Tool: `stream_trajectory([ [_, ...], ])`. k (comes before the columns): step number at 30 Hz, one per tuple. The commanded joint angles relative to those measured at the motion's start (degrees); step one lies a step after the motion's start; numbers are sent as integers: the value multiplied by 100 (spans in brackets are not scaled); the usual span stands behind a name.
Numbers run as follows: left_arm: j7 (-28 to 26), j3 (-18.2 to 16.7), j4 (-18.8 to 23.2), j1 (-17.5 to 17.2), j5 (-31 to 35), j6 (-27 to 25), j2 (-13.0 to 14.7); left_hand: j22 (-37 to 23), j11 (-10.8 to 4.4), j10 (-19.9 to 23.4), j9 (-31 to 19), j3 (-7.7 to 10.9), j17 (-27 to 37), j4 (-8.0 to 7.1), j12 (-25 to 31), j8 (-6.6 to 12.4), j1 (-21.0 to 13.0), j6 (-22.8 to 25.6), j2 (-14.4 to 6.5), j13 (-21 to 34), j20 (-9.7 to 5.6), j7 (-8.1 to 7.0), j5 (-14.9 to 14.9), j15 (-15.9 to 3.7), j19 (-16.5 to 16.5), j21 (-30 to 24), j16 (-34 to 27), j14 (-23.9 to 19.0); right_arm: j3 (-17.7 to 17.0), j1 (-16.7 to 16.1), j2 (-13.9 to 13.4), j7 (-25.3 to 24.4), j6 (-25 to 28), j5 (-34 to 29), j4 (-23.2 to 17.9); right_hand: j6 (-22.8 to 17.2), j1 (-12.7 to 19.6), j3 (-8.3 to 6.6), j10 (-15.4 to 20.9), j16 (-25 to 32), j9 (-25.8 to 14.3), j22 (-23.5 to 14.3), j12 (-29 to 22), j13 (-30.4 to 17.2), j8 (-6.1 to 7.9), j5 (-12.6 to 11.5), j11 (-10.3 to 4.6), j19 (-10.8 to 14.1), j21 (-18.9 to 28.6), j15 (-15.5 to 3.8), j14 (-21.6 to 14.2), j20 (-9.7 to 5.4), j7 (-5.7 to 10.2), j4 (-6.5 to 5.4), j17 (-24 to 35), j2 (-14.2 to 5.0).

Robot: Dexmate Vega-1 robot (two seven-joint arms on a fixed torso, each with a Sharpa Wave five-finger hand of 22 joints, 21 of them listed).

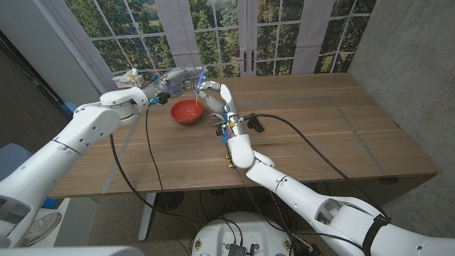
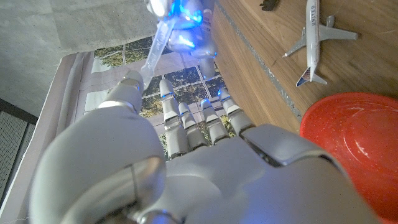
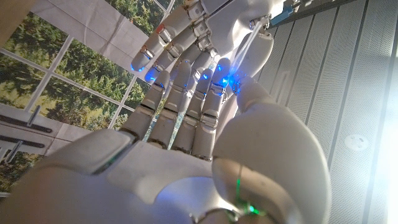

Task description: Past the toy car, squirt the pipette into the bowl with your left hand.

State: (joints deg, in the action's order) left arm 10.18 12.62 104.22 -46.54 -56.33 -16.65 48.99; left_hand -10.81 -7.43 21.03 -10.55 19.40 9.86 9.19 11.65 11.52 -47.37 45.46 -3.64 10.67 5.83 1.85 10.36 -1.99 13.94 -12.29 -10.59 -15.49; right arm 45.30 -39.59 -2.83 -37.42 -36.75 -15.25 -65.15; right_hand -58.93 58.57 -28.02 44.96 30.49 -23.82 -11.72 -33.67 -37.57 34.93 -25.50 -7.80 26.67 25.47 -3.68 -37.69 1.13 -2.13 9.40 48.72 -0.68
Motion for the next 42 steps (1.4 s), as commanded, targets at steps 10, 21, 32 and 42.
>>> stream_trajectory([
  [10, 338, 85, -173, 116, -423, -11, -70, -18, -199, 361, -12, 8, 4, 78, 118, 87, 29, 505, 67, -3, 131, -68, 6, -121, 247, -98, -56, -136, -13, 63, 11, -52, -25, -24, 53, -17, -20, -46, 75, -34, -7, -15, 2, -2, 28, -56, -60, -36, 49, -801, -75, -18, 29, 1, 67, 0],
  [21, 456, 201, -148, 155, -8, 282, 50, -6, -120, 104, 0, -225, 15, 40, -34, -181, 162, -168, 577, -3, 197, -192, -38, -66, 250, -50, 5, -66, -9, 75, 33, -17, -5, 34, 114, -41, -22, -52, 73, -55, 3, -12, 4, -8, 36, -62, -60, -53, 73, -807, -77, -21, 21, 6, 116, 13],
  [32, -290, 27, 38, -91, -9, 421, -120, -11, -324, 558, 11, -119, 13, 63, 102, 1, -213, 252, 533, -6, 131, -535, -28, -228, 586, -142, -75, -365, -11, 148, 94, -62, 4, 72, 274, -13, -35, -63, 61, -83, -10, -10, 12, -10, 36, -69, -58, -69, 97, -801, -86, -25, 18, -1, 150, 16],
  [42, -787, -57, 194, -227, -79, 355, -198, -20, -364, 858, 28, -133, 12, 57, 127, -25, -371, 481, 582, -15, -30, -570, -36, -351, 805, -199, -120, -707, -12, 239, 139, -78, -31, 127, 420, -18, -46, -67, 81, -102, -7, -8, 7, -12, 39, -76, -65, -89, 115, -801, -91, -25, 19, -2, 186, 21],
])
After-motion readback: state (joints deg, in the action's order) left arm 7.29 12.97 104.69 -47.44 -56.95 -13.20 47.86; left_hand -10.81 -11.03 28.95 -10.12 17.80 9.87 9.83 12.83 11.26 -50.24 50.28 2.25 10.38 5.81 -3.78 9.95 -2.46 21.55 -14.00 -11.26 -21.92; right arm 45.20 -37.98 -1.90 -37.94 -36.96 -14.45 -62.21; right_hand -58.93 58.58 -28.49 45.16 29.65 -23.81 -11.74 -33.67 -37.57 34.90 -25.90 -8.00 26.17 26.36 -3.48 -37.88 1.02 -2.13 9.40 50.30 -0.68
